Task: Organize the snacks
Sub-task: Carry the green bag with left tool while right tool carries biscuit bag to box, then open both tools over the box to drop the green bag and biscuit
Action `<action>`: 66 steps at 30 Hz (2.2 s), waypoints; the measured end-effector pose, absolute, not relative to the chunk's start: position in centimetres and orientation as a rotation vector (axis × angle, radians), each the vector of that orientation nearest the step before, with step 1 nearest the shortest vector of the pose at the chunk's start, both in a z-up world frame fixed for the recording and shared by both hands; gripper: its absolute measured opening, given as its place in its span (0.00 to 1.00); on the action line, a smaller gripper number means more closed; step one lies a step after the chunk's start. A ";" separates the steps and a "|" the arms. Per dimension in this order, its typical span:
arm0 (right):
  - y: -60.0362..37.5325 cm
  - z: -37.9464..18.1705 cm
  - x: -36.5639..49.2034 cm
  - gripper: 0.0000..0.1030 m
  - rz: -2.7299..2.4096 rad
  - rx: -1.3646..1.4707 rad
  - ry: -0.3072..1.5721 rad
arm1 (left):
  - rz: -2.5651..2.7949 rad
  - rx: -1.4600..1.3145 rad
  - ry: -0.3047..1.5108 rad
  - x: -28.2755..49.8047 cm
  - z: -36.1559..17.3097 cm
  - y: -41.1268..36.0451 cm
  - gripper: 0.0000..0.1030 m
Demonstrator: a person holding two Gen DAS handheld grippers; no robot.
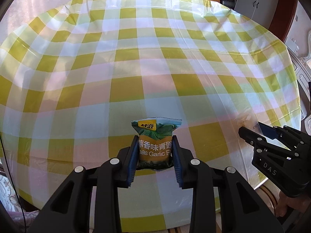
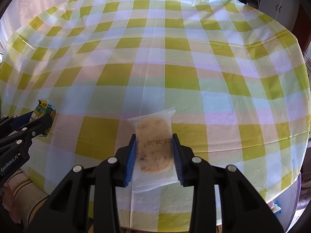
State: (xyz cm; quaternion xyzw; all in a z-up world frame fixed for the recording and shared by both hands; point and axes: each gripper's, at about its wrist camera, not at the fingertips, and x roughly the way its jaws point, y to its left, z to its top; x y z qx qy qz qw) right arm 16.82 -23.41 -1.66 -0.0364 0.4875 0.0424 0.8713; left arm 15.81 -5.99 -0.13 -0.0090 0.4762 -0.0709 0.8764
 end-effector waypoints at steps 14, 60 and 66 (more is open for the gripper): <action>-28.3 0.6 11.6 0.34 0.036 -0.032 0.977 | -0.280 -0.043 0.966 11.8 2.0 -10.8 0.30; -52.5 0.0 -8.8 0.74 -0.623 0.212 0.991 | -0.896 0.000 1.248 3.4 -1.0 -35.2 0.65; -51.1 -1.0 -11.2 0.74 -0.640 0.236 1.041 | -0.824 0.065 1.192 -0.5 0.3 -32.5 0.81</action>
